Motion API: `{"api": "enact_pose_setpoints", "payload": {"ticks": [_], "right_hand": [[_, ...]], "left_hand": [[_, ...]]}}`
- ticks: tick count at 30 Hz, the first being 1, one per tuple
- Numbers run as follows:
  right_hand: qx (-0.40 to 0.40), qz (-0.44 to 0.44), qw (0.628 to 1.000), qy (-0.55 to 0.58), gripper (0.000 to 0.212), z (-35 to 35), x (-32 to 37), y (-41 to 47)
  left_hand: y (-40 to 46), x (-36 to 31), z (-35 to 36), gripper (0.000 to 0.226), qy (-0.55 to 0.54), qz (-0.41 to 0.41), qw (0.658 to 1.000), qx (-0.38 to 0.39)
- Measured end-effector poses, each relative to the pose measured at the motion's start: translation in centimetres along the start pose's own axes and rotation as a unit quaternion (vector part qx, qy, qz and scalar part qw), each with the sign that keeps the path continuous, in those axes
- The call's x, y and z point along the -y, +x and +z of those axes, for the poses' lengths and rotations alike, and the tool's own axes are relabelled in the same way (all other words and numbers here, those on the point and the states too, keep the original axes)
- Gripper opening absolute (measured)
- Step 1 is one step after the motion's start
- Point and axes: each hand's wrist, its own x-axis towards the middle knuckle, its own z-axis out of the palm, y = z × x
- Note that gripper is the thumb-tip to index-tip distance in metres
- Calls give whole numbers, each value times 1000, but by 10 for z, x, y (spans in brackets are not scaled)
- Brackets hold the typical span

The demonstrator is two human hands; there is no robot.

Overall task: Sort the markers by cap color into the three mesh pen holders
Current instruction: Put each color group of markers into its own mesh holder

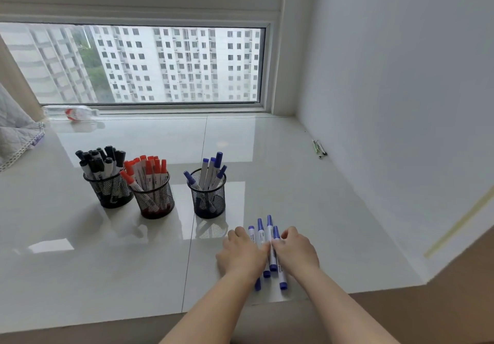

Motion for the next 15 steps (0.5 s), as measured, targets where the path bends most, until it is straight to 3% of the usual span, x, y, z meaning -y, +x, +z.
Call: {"api": "enact_pose_setpoints", "payload": {"ticks": [9, 15], "right_hand": [[31, 34, 997, -55, 25, 2, 3, 8], [16, 57, 997, -46, 47, 5, 16, 18]], "left_hand": [[-1, 15, -1, 56, 31, 47, 998, -14], [-1, 21, -7, 54, 51, 64, 997, 7]]}}
